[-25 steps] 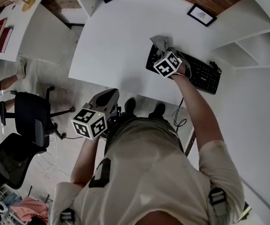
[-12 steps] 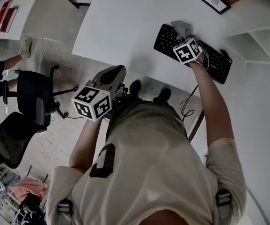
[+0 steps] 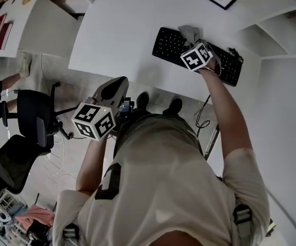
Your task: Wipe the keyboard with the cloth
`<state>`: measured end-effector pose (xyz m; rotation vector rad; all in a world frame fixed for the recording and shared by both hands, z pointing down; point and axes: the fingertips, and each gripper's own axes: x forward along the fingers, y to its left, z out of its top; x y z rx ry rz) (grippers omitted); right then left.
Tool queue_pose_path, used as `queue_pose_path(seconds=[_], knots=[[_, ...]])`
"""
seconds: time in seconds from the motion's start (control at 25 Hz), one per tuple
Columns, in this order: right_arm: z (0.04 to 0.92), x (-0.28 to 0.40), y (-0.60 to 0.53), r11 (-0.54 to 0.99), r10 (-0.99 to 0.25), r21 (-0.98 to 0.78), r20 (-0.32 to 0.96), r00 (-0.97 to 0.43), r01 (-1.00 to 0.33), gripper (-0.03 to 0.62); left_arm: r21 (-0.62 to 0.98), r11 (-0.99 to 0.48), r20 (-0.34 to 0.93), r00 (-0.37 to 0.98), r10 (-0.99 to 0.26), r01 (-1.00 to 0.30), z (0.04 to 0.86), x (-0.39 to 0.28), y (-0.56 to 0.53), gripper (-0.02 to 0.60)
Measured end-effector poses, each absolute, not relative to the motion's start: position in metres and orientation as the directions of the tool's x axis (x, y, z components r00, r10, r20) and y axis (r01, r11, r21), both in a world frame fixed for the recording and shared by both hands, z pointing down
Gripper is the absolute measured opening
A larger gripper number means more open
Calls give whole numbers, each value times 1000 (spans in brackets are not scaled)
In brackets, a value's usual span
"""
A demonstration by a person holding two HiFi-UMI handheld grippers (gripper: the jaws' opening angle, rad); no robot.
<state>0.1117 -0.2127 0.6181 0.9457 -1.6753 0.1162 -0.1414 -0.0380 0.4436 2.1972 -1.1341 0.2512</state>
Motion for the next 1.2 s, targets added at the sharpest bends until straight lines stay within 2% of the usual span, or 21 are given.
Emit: queue_pose_path(seconds=[0.28, 1.2], knots=[[622, 138, -207, 676, -503, 378, 864, -22, -632, 15, 456, -442, 447, 628, -637, -773, 443, -110, -36, 5], [623, 263, -167, 547, -468, 380, 877, 103, -746, 15, 454, -570, 440, 728, -526, -685, 439, -45, -44, 5]])
